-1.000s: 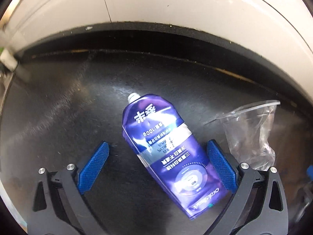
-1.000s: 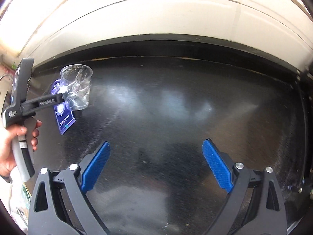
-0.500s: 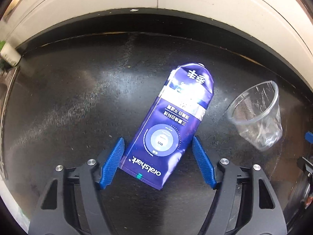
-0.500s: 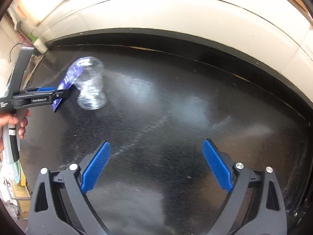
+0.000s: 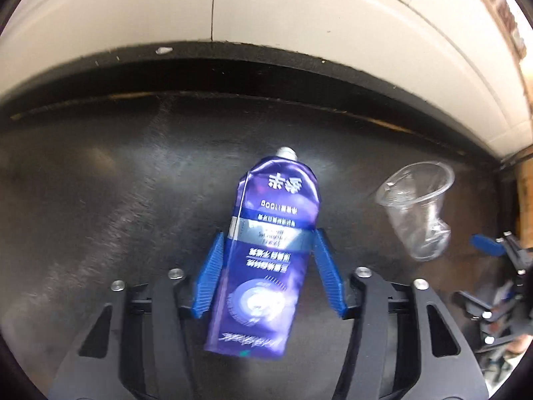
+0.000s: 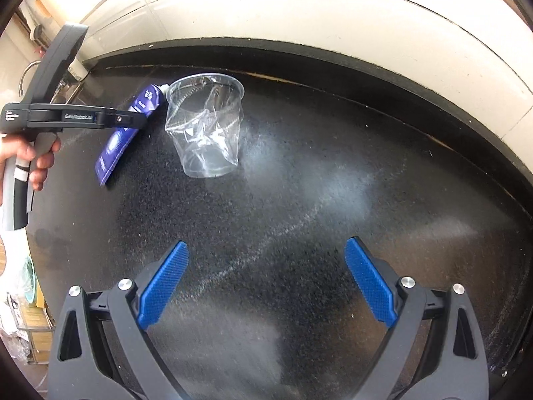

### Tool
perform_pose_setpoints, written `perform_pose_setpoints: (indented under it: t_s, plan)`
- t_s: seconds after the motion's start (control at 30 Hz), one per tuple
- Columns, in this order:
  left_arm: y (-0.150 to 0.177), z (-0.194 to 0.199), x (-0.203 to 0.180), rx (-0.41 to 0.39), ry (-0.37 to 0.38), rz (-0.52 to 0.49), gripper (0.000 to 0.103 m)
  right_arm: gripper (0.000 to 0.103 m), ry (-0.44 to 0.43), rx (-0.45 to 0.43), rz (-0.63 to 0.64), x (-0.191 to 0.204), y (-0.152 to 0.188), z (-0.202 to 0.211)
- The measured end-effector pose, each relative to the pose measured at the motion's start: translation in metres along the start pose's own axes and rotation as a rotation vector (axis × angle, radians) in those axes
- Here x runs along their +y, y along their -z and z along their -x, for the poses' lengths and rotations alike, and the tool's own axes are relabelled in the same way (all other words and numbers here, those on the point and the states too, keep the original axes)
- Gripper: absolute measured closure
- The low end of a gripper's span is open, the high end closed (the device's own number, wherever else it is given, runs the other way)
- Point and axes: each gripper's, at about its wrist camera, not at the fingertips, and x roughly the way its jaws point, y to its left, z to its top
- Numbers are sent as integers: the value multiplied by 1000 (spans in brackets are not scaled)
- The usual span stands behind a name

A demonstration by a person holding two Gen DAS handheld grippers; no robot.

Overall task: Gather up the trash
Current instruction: 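Move the left gripper to the purple toothpaste tube and grasp it, then lift the tube with the left gripper while the right grasps the clear cup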

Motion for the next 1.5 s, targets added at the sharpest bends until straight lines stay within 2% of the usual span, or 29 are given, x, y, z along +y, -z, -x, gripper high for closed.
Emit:
perform_pose_setpoints:
  t_s: [0.03, 0.07, 0.1, 0.23, 0.33, 0.4, 0.57, 0.7, 0.93, 1.2, 1.33, 1.43, 1.47, 1.5]
  plan:
    - [-1, 1, 3, -2, 53, 11, 81, 11, -2, 1, -4, 0, -3, -2]
    - [0, 3, 6, -2, 83, 39, 85, 11, -2, 2, -5, 1, -4, -3]
    - [1, 4, 7, -11, 77, 39, 87, 11, -2, 4, -4, 2, -6, -4]
    - [14, 13, 12, -35, 91, 74, 88, 11, -8, 12, 6, 8, -6, -7]
    - [10, 13, 12, -41, 111, 96, 88, 11, -10, 14, 13, 10, -3, -7]
    - [23, 18, 18, -52, 105, 92, 88, 11, -9, 16, 12, 9, -1, -8]
    - [18, 20, 13, -74, 146, 145, 94, 11, -3, 9, 11, 7, -3, -7]
    - [24, 28, -1, -74, 139, 128, 96, 11, -19, 8, 29, 8, -9, -11]
    - [14, 8, -44, -52, 105, 74, 96, 11, -43, 0, 47, 22, -25, -18]
    - [2, -2, -75, -39, 142, 29, 95, 11, -29, 26, 11, 10, -3, -20]
    - [0, -8, -90, -17, 130, -6, 91, 11, -23, 33, -40, -7, 7, -20]
    - [-2, -13, -98, -1, 142, -9, 84, 11, -18, 28, -55, -16, 10, -17]
    - [-2, -15, -101, 3, 146, -6, 75, 11, -17, 27, -57, -18, 11, -17]
    - [-2, -18, -103, 4, 151, -2, 59, 11, -17, 25, -59, -20, 12, -15]
